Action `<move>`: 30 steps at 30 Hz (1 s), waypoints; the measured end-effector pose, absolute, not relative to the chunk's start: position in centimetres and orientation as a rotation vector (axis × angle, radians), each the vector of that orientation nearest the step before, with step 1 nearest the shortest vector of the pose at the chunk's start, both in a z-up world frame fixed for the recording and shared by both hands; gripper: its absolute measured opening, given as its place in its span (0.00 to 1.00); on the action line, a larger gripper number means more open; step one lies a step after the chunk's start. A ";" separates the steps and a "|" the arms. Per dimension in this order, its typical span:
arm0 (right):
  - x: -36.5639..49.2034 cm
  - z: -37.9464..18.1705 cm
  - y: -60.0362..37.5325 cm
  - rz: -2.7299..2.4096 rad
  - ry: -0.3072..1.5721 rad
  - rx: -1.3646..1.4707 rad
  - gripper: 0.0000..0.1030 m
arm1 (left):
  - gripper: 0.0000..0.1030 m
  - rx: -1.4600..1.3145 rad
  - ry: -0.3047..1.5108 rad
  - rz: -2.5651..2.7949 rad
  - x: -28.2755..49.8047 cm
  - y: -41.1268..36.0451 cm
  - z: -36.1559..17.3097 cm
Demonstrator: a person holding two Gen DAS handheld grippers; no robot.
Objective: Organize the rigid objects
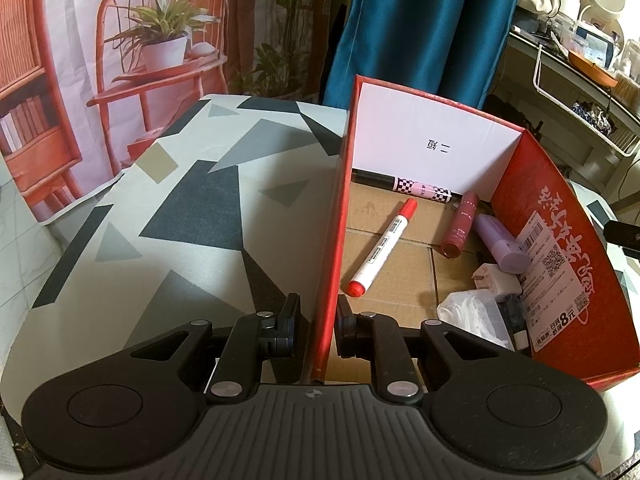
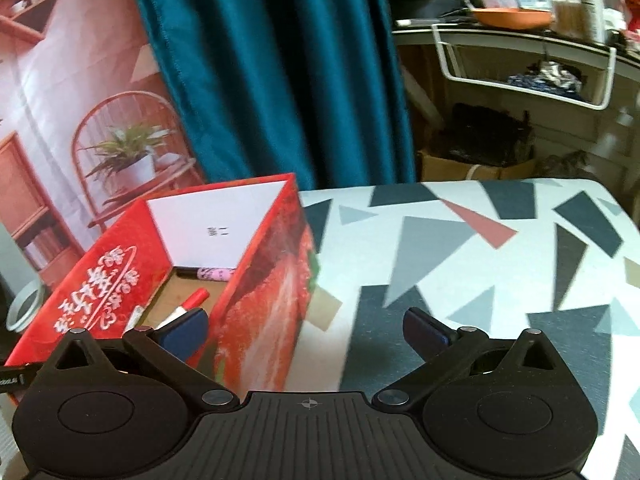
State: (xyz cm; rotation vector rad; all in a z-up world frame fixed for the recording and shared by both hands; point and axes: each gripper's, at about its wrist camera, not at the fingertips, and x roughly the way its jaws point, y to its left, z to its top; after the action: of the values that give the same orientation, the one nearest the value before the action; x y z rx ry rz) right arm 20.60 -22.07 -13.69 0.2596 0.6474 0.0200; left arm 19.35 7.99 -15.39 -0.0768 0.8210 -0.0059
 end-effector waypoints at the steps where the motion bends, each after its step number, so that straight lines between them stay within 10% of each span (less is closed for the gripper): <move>1: 20.5 -13.6 -22.2 0.004 0.650 0.262 1.00 | 0.19 -0.075 0.822 -0.004 19.4 8.0 -15.4; 30: 14.6 -8.7 -23.3 -0.188 0.667 0.229 1.00 | 0.28 -0.022 0.747 0.049 17.2 7.0 -10.7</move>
State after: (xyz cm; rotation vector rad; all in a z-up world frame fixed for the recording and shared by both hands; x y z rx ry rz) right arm 14.55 -23.26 -8.66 0.2292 0.6672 -0.1878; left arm 17.25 6.97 -10.72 -0.0223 0.7466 0.0494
